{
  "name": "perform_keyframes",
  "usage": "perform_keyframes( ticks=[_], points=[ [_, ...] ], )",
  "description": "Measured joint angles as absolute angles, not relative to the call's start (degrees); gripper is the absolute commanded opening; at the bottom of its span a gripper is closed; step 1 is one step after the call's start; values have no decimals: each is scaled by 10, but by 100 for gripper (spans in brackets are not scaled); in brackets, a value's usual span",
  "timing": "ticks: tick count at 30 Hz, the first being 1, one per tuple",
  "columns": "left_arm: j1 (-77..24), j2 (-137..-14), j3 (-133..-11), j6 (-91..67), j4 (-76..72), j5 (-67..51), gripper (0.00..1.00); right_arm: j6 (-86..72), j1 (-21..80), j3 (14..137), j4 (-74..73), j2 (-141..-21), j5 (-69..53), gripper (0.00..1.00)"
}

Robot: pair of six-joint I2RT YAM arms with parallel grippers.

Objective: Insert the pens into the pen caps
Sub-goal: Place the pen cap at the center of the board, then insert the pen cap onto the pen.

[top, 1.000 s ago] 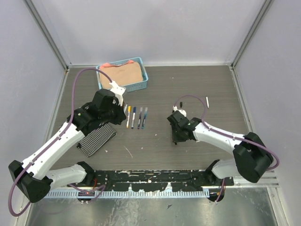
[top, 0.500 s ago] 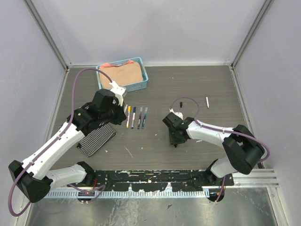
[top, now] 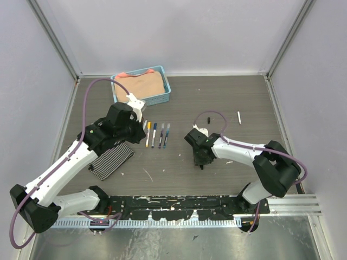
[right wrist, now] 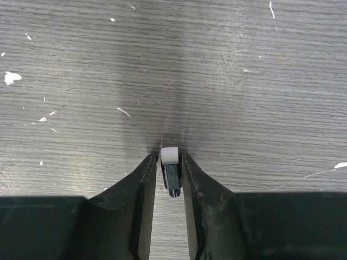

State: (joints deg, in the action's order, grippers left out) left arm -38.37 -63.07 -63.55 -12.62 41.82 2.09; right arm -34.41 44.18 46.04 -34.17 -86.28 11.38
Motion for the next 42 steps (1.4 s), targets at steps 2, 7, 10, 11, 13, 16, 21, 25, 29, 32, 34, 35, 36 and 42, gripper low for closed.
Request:
perform_keyframes(
  ticks=[2,7,10,11,13,16,21,25,29,32,34,35,36,42],
  points=[
    [-384,-631,-635,-126,418,21,0,-344,442,461,-343,-863,114,31],
    [-384,-630,-635,-126,418,21,0,-344,442,461,-345,-863,114,33],
    [-384,-630,-635,-126,418,21,0,-344,442,461,-348,-863,114,32],
    [-384,-630,-635,-126,418,21,0,-344,442,461,-349,-863,114,33],
    [-384,-630,-635,-126,418,21,0,-343,442,462,-352,-863,114,32],
    [-384,-630,-635,-126,418,21,0,-342,442,463,-358,-863,115,30],
    [-384,-630,-635,-127,418,20,0,-341,442,463,-361,-863,114,26],
    [-384,-630,-635,-127,418,20,0,-338,442,463,-360,-863,110,18],
    [-384,-630,-635,-132,417,21,0,-331,442,463,-359,-864,105,3],
    [-383,-626,-628,-137,411,22,0,-331,442,462,-358,-861,105,0],
    [-383,-622,-623,-140,410,22,0,-331,442,457,-356,-851,106,0],
    [-383,-618,-620,-141,406,23,0,-331,442,453,-356,-839,107,0],
    [-383,-615,-617,-142,401,23,0,-331,442,449,-356,-821,107,0],
    [-383,-604,-615,-150,380,2,0,-329,442,448,-317,-683,107,0]
  ],
)
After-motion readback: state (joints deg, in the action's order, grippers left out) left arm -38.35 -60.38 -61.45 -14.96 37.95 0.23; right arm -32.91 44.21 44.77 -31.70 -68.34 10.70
